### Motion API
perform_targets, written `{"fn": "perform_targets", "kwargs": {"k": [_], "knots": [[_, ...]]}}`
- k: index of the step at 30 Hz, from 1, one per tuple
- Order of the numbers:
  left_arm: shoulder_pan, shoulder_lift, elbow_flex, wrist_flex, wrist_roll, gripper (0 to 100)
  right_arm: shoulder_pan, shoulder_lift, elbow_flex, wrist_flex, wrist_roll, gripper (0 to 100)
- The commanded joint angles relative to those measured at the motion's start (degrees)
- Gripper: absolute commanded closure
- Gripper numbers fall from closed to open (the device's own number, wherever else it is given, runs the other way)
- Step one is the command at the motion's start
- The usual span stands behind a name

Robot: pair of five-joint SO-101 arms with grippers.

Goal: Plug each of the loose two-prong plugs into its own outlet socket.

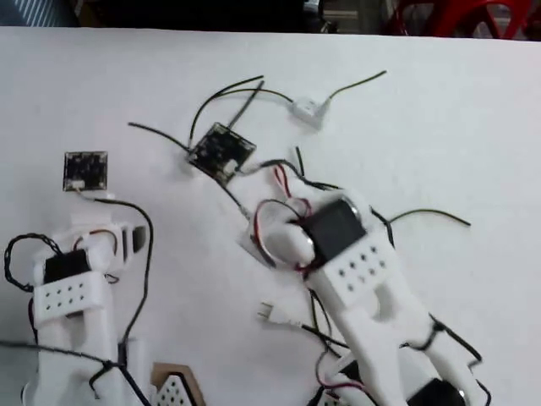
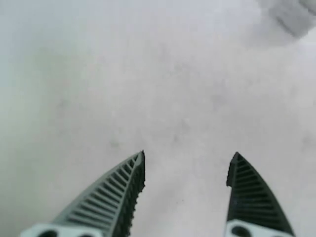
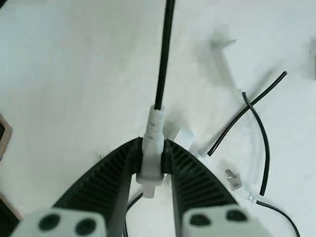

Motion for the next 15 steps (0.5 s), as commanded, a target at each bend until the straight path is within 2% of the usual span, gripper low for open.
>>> {"fn": "perform_targets", "kwargs": {"k": [1,4,8,15], "knots": [[7.3,-11.3,-6.8,5.8,0.6,73,-0.1,-7.8,5.5,-6.8,-0.7,98.1],[14.2,-19.8,-8.2,7.6,1.9,73,-0.4,-12.2,12.0,-13.5,-4.3,98.1],[21.9,-27.6,-8.4,7.1,8.8,73,-2.0,-17.5,17.8,-18.9,-8.6,98.1],[30.9,-29.6,-8.5,4.7,11.1,73,-7.6,-26.1,26.5,-24.5,-9.1,98.1]]}}
